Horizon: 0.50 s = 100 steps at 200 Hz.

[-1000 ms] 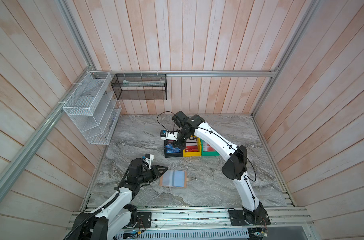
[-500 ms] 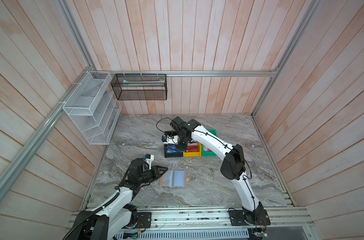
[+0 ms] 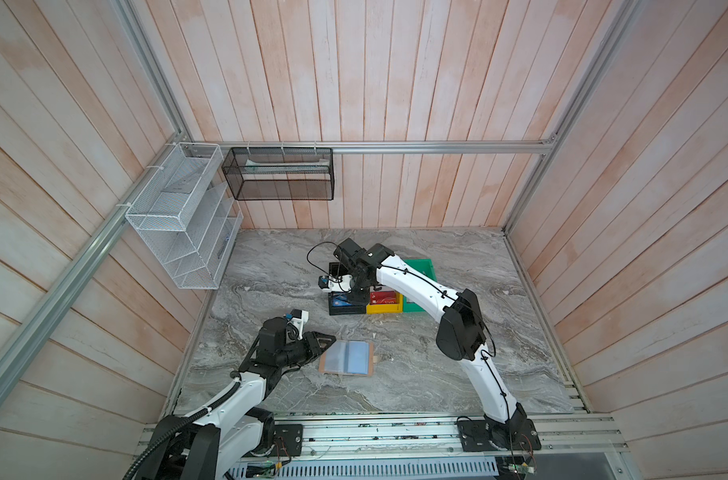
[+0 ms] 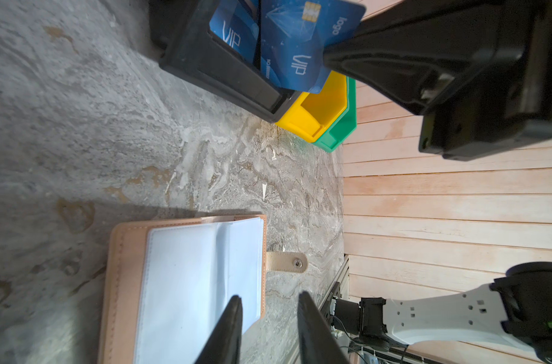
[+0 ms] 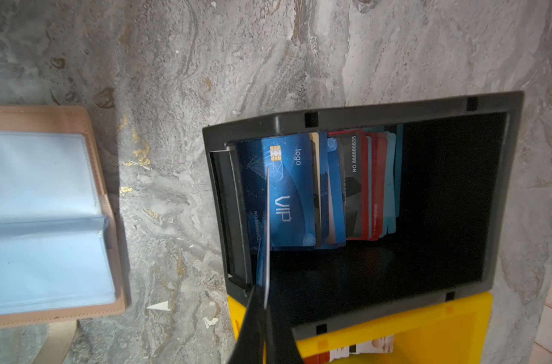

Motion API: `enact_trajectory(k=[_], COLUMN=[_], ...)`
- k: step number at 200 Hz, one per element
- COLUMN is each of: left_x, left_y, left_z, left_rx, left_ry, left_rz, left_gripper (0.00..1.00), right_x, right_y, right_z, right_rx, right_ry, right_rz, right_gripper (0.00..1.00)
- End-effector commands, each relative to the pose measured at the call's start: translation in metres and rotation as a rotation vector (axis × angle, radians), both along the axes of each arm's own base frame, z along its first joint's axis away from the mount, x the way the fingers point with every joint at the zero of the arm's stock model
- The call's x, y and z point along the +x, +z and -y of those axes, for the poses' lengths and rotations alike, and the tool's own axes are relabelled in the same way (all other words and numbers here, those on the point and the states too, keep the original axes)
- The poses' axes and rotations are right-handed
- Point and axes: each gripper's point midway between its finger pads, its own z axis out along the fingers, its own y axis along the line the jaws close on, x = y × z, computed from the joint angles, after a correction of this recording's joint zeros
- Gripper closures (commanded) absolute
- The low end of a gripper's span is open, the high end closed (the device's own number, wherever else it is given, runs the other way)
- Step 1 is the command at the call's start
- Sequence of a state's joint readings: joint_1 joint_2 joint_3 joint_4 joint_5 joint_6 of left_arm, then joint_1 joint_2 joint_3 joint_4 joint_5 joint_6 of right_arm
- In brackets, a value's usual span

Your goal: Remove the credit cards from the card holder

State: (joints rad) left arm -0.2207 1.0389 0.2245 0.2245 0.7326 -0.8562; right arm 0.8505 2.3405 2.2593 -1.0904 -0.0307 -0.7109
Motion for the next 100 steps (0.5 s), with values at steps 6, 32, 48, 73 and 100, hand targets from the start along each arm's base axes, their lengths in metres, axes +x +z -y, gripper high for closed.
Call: enact_trajectory(k=[6, 32, 48, 73, 100], left_x=[0.005, 0.005, 0.005, 0.006, 0.006], left_y=[0.011, 0.011, 0.01, 0.009, 0.008], left_z=[0.001, 0.001, 0.0, -0.001, -0.002], left_rx=[-0.004, -0.002, -0.001, 0.001, 0.003], left_ry=[-0.015, -0.013, -0.012, -0.01, -0.008], left_rz=[0.054, 0.057, 0.054, 0.053, 0.051], left_gripper=[0.67, 0.67, 0.67, 0.67, 0.67], right_x=[0.001, 0.001, 0.001, 0.002, 0.003], right_y=[-0.021, -0.027, -0.031, -0.037, -0.042], right_z=[0.008, 0.007, 0.007, 0.007, 0.006], right_rx=[-0.07, -0.077, -0.085, -0.096, -0.1], right_ry=[0.004, 0.01, 0.011, 0.014, 0.017], right_rz=[-0.007, -0.011, -0.011, -0.011, -0.011], right_gripper=[1.0, 1.0, 1.0, 1.0, 1.0])
